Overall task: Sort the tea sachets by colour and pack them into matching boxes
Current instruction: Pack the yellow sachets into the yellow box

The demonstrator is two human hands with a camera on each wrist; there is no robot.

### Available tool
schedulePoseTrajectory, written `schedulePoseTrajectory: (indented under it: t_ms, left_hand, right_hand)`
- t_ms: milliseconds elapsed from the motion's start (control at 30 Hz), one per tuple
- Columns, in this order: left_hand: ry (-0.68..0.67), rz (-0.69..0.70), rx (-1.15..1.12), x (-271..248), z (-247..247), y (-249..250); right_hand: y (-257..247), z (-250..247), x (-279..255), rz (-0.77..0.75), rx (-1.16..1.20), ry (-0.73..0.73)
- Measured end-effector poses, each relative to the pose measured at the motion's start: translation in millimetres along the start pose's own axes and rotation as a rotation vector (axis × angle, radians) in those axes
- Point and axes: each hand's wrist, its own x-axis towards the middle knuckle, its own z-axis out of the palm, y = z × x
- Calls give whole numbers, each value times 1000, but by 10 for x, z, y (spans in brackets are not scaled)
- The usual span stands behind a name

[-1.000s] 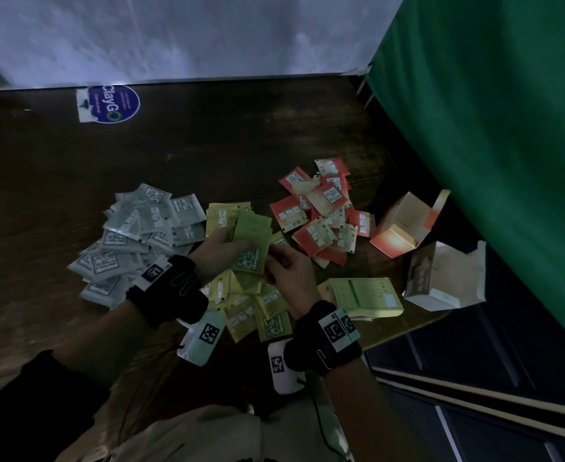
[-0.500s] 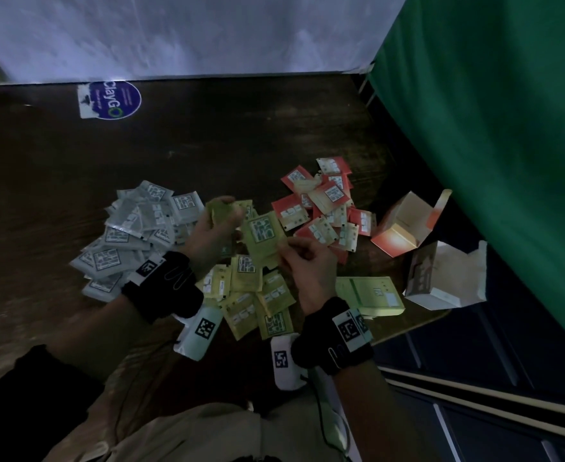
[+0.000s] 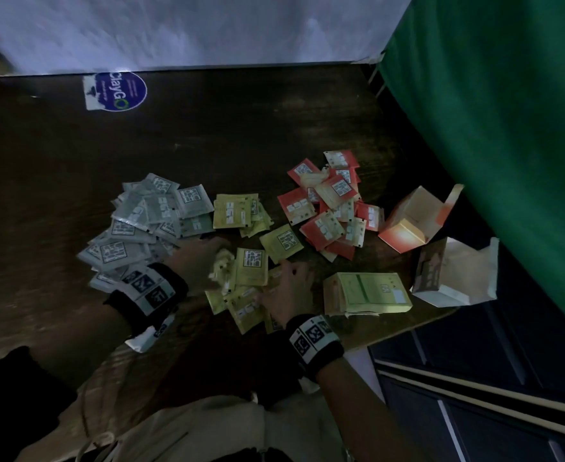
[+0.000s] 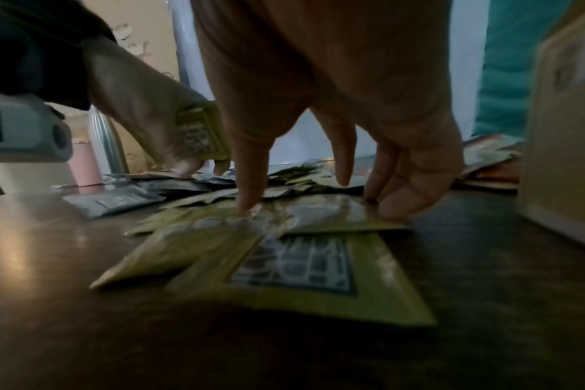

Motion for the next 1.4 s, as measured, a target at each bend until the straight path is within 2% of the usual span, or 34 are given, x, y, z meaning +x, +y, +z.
schedulePoseTrajectory:
  t_ms: [100, 233, 400, 467, 567, 700, 767, 833, 900, 967, 1100, 1133, 1200, 1267, 1333, 1400]
  left_hand:
    - [-66, -15, 188, 62, 153, -65]
    - [-22, 18, 321, 102, 126, 0]
    - [17, -9, 383, 120, 129, 16]
    - [77, -19, 283, 102, 120, 8]
    - [185, -31, -46, 35, 7, 52]
    - [274, -16, -398, 1, -97, 205]
    - [218, -34, -670, 34, -106, 287]
    - [100, -33, -967, 70, -135, 347]
    - [-32, -37, -1171, 87, -163, 385]
    - [-142, -40, -1363, 79, -196, 416]
    - [-219, -40, -1348, 25, -221, 448]
    - [-236, -25, -1331, 20, -217, 441]
    - [-233, -49, -1323, 22, -216, 485]
    - [-178, -108, -1275, 34, -194, 455]
    - [-109, -176, -1287, 29, -164, 353]
    - [-105, -202, -1274, 25, -137, 252]
  right_hand:
    - [-30, 8, -1, 10, -20, 41]
    - [-68, -35, 86, 135, 159, -23]
    - [-7, -134, 127, 177, 146, -41]
    - [33, -205, 116, 147, 178, -27]
    - [67, -384, 45, 94, 258, -20]
    - [-40, -538, -42, -36, 696, 135]
    - [-139, -560, -65, -96, 911, 204]
    - [-218, -592, -77, -217, 1026, 214]
    - [-212, -581, -58, -328, 1061, 159]
    - [-150, -553, -31, -415, 950, 109]
    - [-38, -493, 29, -532, 452, 80]
    - [-15, -468, 36, -563, 384, 71]
    - [7, -416, 27, -583, 397, 55]
    - [33, -357, -4, -502, 475, 82]
    - [67, -326, -60, -353, 554, 166]
    - [138, -320, -88, -188, 569, 115]
